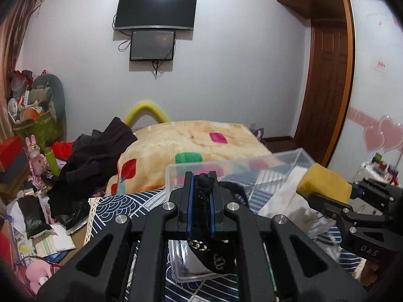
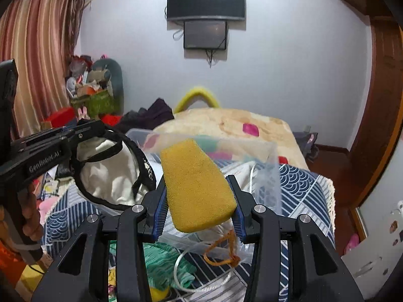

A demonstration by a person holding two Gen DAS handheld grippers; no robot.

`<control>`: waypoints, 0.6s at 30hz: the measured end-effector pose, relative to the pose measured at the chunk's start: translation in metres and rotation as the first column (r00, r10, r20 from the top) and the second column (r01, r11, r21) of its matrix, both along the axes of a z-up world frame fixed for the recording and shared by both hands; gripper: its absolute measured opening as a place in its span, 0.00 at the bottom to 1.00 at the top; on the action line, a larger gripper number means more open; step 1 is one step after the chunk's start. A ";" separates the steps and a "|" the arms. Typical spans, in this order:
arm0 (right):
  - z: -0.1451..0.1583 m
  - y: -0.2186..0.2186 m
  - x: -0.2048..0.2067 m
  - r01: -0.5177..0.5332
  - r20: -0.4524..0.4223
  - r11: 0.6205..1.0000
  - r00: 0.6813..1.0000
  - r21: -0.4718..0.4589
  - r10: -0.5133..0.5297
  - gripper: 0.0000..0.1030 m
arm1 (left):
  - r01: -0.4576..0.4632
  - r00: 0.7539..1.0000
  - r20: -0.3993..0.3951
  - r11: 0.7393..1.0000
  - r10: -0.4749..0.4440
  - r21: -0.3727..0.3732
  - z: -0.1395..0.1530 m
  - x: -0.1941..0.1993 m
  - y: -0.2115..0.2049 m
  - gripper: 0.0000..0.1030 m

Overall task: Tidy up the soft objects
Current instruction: 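Lower the black cloth with the left tool while the right tool lowers the sponge into the box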

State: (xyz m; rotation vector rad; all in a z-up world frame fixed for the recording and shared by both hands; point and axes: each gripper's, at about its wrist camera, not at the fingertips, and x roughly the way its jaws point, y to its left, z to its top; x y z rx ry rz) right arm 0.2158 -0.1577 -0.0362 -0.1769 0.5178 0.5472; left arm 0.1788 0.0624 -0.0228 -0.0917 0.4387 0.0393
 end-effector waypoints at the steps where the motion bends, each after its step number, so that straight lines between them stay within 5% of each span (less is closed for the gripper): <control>1: -0.003 0.002 0.001 -0.001 -0.006 1.000 1.000 -0.010 0.001 0.39 | -0.001 1.000 -0.003 1.000 0.001 0.008 -0.002 0.001 -0.002 0.09; 14: -0.022 0.017 0.020 0.015 -0.090 0.994 0.996 -0.113 -0.025 0.42 | 0.037 0.985 -0.167 0.999 -0.033 0.017 -0.045 0.024 -0.015 0.09; 18: -0.023 0.012 0.020 0.023 -0.093 0.993 0.995 -0.116 -0.034 0.42 | 0.038 0.984 -0.177 0.999 -0.036 0.007 -0.043 0.021 -0.012 0.21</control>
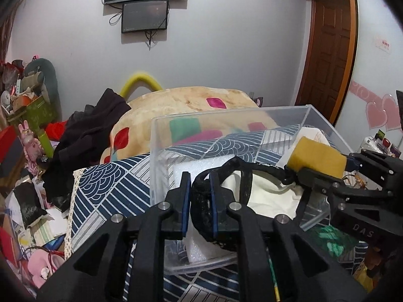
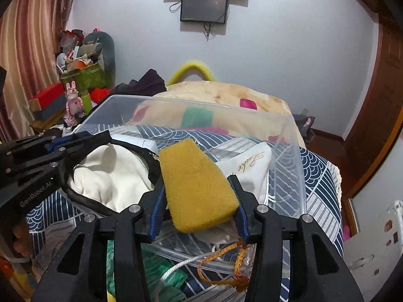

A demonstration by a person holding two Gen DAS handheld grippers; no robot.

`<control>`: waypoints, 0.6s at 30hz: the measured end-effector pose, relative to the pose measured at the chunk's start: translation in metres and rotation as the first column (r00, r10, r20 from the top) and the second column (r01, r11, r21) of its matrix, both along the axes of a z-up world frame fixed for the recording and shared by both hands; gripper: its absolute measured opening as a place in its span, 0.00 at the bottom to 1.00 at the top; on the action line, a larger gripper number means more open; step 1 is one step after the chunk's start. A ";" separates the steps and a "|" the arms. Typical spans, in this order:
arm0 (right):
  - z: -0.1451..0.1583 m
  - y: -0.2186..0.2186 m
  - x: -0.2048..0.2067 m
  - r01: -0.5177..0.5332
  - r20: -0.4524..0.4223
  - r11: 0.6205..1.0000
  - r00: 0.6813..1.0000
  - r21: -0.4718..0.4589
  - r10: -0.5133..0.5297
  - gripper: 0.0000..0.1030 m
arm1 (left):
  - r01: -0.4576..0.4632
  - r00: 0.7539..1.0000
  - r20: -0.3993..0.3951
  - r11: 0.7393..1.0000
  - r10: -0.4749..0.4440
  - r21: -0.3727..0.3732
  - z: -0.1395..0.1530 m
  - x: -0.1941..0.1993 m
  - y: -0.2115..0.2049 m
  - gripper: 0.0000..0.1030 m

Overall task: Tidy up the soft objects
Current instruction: 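Lower the black cloth with the left tool while the right tool lowers the sponge into the box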

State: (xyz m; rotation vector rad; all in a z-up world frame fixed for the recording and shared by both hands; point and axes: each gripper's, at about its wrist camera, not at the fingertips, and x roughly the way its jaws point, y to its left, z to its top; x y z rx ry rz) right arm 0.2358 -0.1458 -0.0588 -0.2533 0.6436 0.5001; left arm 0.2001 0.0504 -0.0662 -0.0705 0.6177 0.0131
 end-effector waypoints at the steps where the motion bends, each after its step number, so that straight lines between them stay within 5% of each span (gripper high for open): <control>1: 0.000 -0.002 -0.002 0.000 0.002 1.000 1.000 0.001 0.000 0.43 | -0.002 1.000 0.001 1.000 0.002 0.010 0.001 -0.002 0.000 0.26; 3: 0.002 -0.004 -0.004 0.003 0.007 1.000 1.000 0.005 -0.003 0.50 | -0.002 1.000 0.005 1.000 0.002 0.024 0.003 -0.005 0.000 0.46; 10: 0.015 -0.013 -0.017 0.007 0.054 0.999 0.998 0.032 -0.008 0.62 | 0.009 0.999 0.044 0.998 -0.012 0.055 0.015 -0.021 -0.003 0.62; 18: 0.037 -0.030 -0.037 0.003 0.128 0.997 0.992 0.080 -0.013 0.76 | 0.023 0.996 0.086 0.998 -0.029 0.064 0.030 -0.048 -0.007 0.94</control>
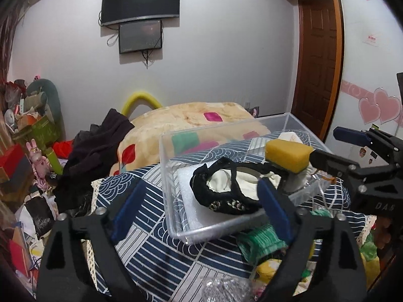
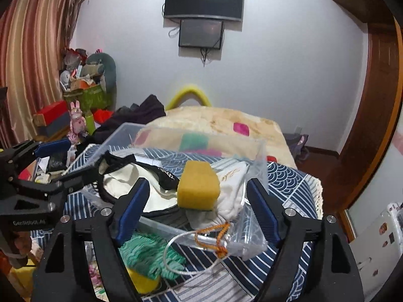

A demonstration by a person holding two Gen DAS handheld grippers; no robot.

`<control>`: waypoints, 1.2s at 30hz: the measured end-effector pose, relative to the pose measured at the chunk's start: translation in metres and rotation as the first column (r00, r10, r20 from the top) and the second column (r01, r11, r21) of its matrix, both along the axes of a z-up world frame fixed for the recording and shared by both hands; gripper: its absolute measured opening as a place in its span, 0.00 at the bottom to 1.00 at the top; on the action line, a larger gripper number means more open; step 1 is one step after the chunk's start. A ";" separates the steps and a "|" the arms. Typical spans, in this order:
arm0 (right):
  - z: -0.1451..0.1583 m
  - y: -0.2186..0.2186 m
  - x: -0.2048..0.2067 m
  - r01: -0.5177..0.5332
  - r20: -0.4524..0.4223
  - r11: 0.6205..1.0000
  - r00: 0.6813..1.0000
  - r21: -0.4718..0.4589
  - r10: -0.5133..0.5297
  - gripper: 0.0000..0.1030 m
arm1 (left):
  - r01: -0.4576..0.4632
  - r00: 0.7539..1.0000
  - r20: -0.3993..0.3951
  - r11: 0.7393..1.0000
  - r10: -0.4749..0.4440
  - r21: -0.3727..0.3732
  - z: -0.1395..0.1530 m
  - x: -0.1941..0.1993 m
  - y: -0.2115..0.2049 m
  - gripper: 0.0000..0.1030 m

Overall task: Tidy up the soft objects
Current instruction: 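Lower the black cloth with the left tool while the right tool lowers the sponge into the box, then grasp the bagged grey sock with the left tool while the right tool grasps the green knitted glove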

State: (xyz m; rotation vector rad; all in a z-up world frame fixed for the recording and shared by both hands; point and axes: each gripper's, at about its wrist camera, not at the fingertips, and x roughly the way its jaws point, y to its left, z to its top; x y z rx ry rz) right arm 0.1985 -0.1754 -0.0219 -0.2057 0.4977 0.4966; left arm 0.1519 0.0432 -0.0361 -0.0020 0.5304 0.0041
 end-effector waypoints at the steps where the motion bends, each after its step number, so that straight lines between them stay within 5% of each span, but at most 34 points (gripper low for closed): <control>1: 0.002 -0.002 -0.002 -0.001 0.006 1.000 1.000 0.008 0.001 0.78 | 0.000 1.000 0.009 1.000 0.000 0.004 0.001 -0.005 -0.001 0.95; 13: -0.005 -0.004 -0.032 -0.024 0.019 1.000 1.000 0.020 0.023 0.80 | -0.001 0.999 -0.033 1.000 0.000 -0.020 -0.020 -0.038 0.002 0.97; 28: -0.060 0.021 -0.033 -0.060 -0.122 0.997 0.991 -0.041 0.054 0.78 | -0.028 0.978 -0.206 0.998 0.014 -0.063 -0.092 -0.051 0.002 0.97; 34: -0.054 0.013 -0.044 -0.043 -0.091 0.999 0.995 -0.017 0.041 0.74 | 0.007 0.974 -0.226 0.992 -0.035 -0.126 -0.101 -0.054 0.003 0.72; 36: -0.051 0.005 -0.047 -0.029 -0.086 1.000 0.996 -0.003 0.028 0.74 | 0.010 0.976 -0.214 0.992 -0.037 -0.127 -0.101 -0.057 0.001 0.57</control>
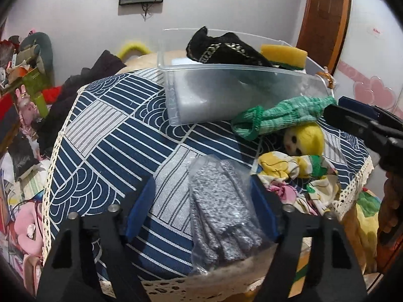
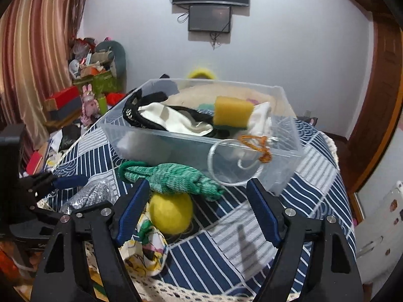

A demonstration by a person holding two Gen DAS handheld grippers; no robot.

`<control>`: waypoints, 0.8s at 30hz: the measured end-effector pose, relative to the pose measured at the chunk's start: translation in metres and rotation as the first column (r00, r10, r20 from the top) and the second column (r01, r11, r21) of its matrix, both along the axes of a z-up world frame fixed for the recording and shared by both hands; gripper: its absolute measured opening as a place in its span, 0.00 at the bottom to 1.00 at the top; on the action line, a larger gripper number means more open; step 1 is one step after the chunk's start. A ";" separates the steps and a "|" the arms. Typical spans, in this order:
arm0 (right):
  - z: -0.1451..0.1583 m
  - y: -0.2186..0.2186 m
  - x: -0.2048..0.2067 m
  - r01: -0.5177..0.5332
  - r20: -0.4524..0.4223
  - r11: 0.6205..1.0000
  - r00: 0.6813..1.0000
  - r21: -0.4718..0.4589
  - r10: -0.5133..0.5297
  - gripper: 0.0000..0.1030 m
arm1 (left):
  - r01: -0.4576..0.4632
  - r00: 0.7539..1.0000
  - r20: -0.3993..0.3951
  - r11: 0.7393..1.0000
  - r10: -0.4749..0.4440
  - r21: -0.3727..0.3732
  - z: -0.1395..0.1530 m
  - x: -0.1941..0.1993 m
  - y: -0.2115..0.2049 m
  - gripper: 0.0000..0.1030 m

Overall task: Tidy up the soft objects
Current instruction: 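Grasp the bagged grey sock with the left tool while the right tool grasps the green knitted glove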

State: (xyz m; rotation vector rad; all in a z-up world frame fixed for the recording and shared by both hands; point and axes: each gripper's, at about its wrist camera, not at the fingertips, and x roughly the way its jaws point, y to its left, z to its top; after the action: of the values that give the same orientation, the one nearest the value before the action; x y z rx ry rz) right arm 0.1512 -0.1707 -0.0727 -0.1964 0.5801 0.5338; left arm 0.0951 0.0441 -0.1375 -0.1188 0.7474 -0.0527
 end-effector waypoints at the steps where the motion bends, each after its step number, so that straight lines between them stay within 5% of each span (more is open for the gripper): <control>1: 0.001 -0.002 -0.001 -0.001 -0.002 1.000 1.000 0.007 0.001 0.74 | 0.008 1.000 0.003 1.000 -0.008 0.000 0.000 -0.001 -0.002 0.52; 3: 0.002 -0.008 -0.005 0.006 -0.006 1.000 1.000 0.021 -0.006 0.74 | 0.027 1.000 0.009 1.000 -0.027 -0.001 0.001 -0.003 -0.005 0.36; 6: 0.001 -0.009 -0.006 0.005 -0.018 1.000 1.000 0.017 -0.004 0.72 | 0.049 0.999 0.018 0.999 -0.049 0.014 0.005 -0.007 -0.014 0.30; 11: -0.010 0.004 0.001 -0.038 -0.065 0.999 0.997 0.001 0.038 0.58 | 0.045 0.998 0.039 0.999 -0.046 0.019 0.012 -0.014 -0.015 0.26; 21: -0.016 0.033 0.027 -0.076 -0.135 0.996 0.987 0.045 0.082 0.58 | 0.004 0.997 0.076 1.000 -0.005 0.007 0.026 -0.023 0.000 0.26; 24: -0.021 0.039 0.033 -0.066 -0.152 0.997 0.986 0.047 0.073 0.47 | 0.002 0.996 0.085 1.000 -0.003 0.012 0.028 -0.024 0.000 0.26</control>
State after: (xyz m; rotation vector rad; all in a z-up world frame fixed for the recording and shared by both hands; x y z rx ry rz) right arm 0.1843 -0.1319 -0.0934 -0.1365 0.7135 0.6318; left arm 0.0706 0.0441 -0.1097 -0.1035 0.6627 -0.0551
